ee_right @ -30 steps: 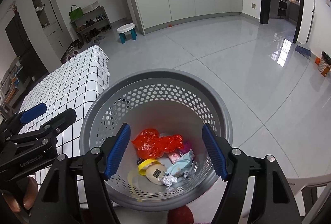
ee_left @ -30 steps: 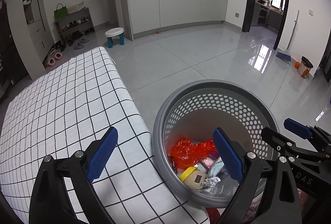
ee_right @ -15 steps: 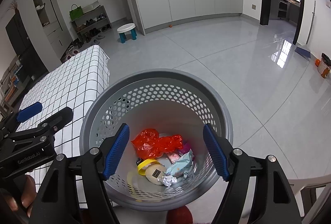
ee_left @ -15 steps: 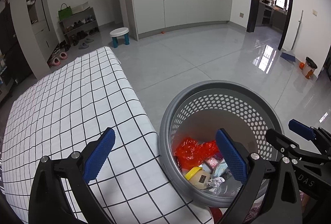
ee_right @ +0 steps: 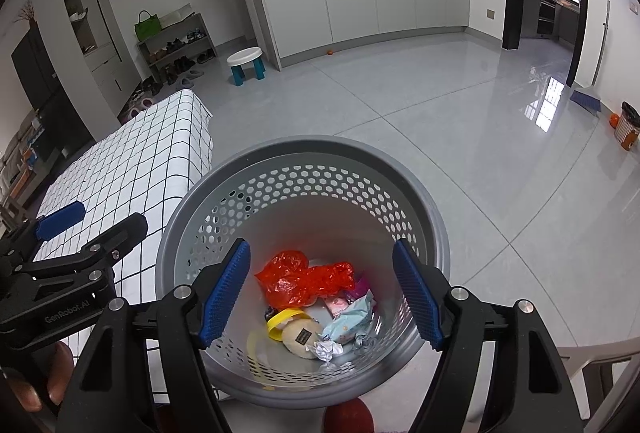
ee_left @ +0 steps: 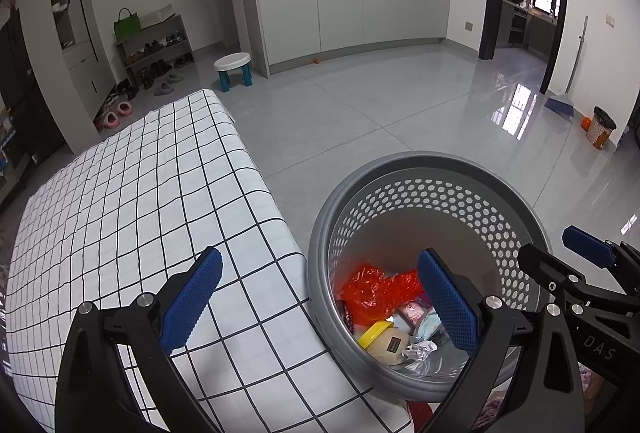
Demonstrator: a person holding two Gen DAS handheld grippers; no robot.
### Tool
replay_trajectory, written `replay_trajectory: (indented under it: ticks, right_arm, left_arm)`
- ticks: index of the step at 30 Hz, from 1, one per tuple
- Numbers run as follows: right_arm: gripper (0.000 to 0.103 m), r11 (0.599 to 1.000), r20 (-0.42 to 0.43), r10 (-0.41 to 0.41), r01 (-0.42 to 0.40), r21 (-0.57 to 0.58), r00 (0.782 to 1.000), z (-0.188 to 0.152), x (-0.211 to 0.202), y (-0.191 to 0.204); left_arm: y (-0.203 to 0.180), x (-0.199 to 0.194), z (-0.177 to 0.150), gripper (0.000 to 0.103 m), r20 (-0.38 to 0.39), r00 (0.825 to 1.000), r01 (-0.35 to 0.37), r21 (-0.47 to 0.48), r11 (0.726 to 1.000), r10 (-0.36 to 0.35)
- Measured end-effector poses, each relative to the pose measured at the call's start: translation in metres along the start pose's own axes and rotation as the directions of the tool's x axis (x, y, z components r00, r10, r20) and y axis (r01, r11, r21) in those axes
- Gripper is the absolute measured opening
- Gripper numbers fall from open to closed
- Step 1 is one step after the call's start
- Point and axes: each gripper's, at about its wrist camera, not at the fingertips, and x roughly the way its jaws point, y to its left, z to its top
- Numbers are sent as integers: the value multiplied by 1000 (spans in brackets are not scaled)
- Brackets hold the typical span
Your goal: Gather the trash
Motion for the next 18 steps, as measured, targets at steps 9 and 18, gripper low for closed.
replay_trajectory:
  ticks: [9, 18]
  right_arm:
    - [71, 1000, -1, 0, 0, -3, 1000, 0, 1, 0]
    - [71, 1000, 1, 4, -4, 0, 1000, 1, 0, 2]
  left_arm:
    - [0, 1, 0, 97, -4, 1000, -3, -3, 1000, 3]
    - [-1, 3, -2, 97, -9, 1000, -4, 2, 1000, 4]
